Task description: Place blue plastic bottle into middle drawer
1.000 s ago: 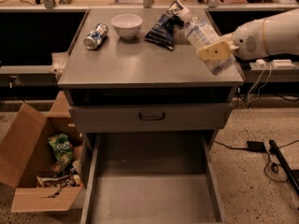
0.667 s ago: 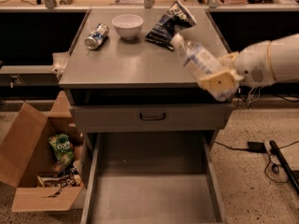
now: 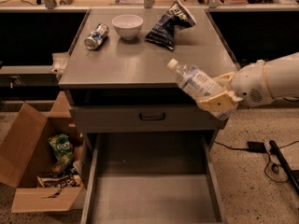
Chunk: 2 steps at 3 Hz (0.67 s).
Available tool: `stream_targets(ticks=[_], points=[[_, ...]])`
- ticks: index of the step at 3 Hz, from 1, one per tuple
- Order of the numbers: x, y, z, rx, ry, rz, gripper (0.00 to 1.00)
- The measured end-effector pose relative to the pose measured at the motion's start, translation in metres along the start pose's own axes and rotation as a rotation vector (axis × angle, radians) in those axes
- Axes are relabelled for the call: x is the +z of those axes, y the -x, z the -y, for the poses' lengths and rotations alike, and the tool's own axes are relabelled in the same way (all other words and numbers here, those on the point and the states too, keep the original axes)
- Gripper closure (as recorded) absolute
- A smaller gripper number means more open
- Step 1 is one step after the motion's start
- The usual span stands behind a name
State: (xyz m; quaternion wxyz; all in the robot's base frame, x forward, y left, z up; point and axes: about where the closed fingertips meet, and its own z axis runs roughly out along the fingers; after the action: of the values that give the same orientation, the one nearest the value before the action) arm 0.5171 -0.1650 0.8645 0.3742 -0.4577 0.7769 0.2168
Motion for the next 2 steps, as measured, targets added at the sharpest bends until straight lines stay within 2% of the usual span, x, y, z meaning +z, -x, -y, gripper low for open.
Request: stream_targets(ticks=[1,2], points=[[0.022,-0.025,-0.007,-0.044,0.001,-0.069,1.00],[0.075,-0.114,-0.037,-0.069,0.063,-0.233,1.00]])
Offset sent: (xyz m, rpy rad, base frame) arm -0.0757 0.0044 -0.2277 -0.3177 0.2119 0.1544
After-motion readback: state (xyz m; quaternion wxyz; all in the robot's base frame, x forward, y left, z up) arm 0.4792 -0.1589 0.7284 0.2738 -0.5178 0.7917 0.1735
